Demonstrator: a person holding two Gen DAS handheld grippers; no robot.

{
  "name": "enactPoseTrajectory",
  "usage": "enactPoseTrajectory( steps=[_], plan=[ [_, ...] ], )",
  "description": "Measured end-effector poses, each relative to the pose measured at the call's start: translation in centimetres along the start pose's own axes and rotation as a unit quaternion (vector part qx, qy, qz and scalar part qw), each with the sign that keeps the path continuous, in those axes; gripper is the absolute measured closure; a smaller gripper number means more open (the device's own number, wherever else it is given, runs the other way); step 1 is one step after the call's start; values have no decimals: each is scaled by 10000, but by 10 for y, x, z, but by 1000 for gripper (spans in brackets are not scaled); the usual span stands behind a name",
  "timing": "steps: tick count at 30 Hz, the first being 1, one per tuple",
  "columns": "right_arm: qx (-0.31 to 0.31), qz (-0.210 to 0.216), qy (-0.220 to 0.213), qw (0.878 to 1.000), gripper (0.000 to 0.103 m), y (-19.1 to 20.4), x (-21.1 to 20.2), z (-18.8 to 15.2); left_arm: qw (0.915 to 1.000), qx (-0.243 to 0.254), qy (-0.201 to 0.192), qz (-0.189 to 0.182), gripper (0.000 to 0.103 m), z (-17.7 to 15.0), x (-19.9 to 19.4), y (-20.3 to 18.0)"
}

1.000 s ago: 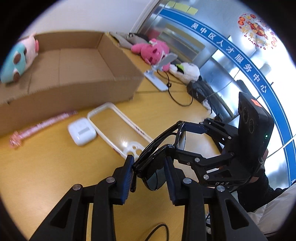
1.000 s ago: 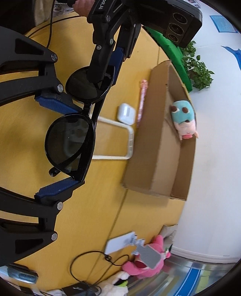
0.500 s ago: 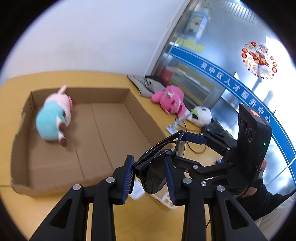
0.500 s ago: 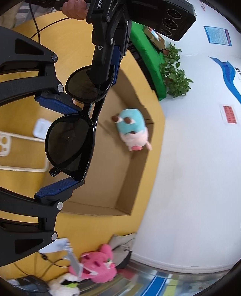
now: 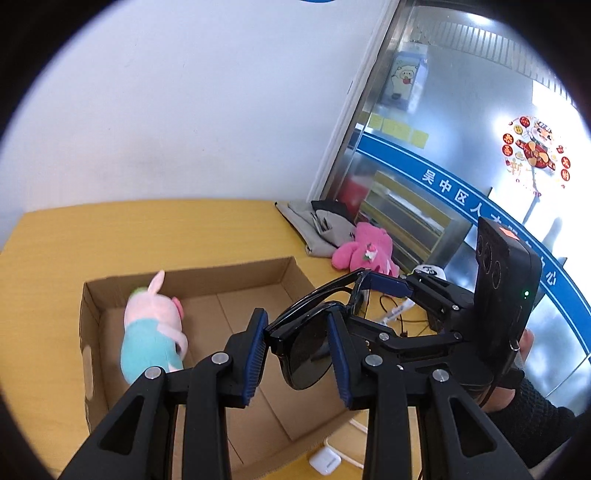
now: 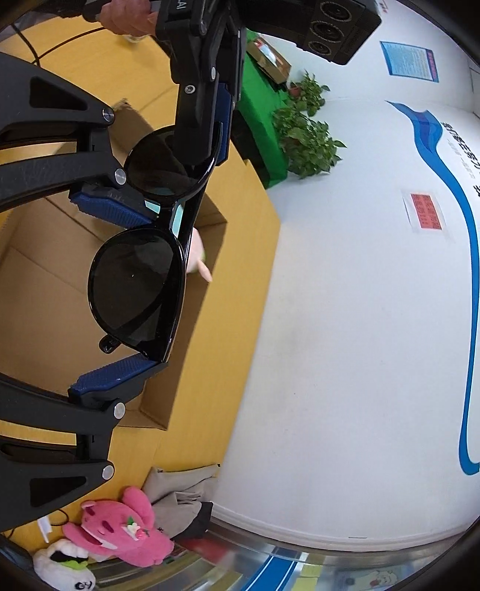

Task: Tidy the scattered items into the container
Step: 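Lift the sunglasses with both grippers and carry them over the box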

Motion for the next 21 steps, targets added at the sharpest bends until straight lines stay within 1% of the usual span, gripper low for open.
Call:
enactPoseTrajectory(
  steps=[5, 8, 10, 14, 21],
  plan=[
    [60, -179, -64, 9998, 33, -12, 23, 25, 9999, -117, -10, -97, 71, 26, 20, 22],
    [125, -200, -61, 9997, 33, -23, 44, 33, 9998, -189, 71, -90, 71, 36, 38, 35],
    [196, -201, -17, 9996, 33, -31, 59, 33, 9995, -260, 169, -110, 71, 40, 52, 44],
    [466, -153, 137, 9987, 33, -50, 90, 25, 9982, -446, 367, -154, 71, 42, 86, 60],
    [980, -116, 670, 9929, 33, -83, 152, -11, 9919, -952, 818, -203, 71, 27, 153, 96]
  ],
)
Point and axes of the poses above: each gripper's, at about its wrist camera, not at the fingertips, and x roughly the way its jaws point, y to its left, z to its top, the point moved 9 cm from there along x, roughly the way its jaws point, and after that the axes turned 6 degrees about -z, right-handed, at the moved point
